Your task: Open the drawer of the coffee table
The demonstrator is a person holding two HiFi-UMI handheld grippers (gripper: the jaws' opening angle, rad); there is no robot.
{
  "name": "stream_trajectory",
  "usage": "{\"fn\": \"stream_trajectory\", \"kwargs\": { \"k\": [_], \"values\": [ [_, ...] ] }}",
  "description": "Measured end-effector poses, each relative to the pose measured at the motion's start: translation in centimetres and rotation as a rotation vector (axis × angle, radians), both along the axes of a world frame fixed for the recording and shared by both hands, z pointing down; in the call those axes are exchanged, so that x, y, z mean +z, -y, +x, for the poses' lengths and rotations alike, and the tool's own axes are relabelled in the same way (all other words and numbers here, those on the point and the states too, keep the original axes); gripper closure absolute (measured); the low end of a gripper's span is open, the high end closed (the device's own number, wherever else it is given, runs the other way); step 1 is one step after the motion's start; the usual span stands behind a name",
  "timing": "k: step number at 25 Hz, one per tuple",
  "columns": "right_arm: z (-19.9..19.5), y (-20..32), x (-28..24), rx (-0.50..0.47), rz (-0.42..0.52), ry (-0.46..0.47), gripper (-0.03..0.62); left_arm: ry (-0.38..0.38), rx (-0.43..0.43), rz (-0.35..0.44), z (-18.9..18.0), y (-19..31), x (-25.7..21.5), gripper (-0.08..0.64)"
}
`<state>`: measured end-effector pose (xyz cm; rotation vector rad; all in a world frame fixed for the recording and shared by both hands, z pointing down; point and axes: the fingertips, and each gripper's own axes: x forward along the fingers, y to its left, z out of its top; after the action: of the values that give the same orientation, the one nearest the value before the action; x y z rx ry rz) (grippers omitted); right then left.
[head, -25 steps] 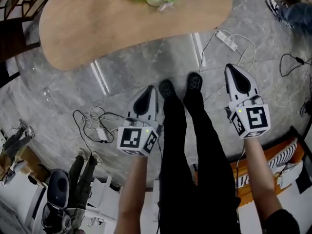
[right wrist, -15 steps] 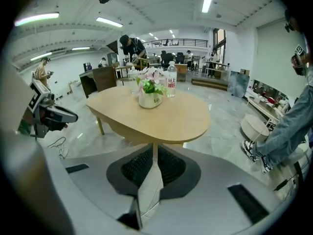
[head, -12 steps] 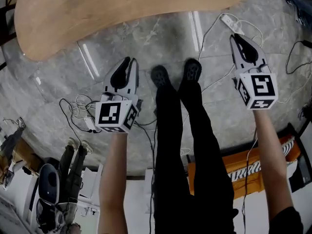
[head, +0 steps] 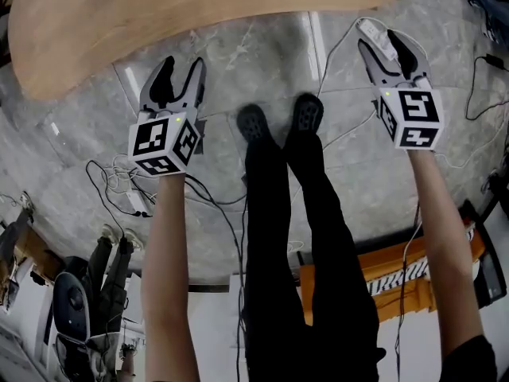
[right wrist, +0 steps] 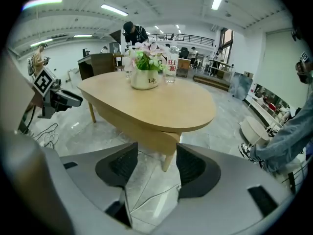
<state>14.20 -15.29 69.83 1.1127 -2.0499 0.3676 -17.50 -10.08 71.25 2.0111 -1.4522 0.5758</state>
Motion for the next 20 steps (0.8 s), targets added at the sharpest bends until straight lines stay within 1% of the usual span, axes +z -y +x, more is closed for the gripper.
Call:
{"fn": "stream_trajectory", "kwargs": {
  "k": [1,3,7,12,16,20],
  "values": [
    [0.1,0.4,0.2,0.004,0.001,-0.005,0.377,-0.003,-0.008,-0.001,-0.2,0.4,0.3,0.317],
    [0.4,1.1,0.7,0.008,0.001,-0.013,0.364,-0.005,-0.026,-0.008,-0.6,1.1,1.1,0.271],
    [0.8,2.3,1.6,0.001,-0.002,-0.037,0.354,0.01,-0.048,-0.008,-1.3,1.7,2.3,0.205],
    [0.7,3.9,2.7,-0.02,0.017,-0.067,0.344,0.026,-0.096,0.007,-2.2,2.8,3.2,0.149],
    [0.6,4.8,3.8,-0.04,0.014,-0.088,0.341,0.039,-0.099,0.005,-2.1,3.7,4.2,0.129],
    [-0.1,5.5,4.4,-0.06,0.015,-0.096,0.339,0.054,-0.12,0.01,-2.5,4.5,4.8,0.12]
  ]
}}
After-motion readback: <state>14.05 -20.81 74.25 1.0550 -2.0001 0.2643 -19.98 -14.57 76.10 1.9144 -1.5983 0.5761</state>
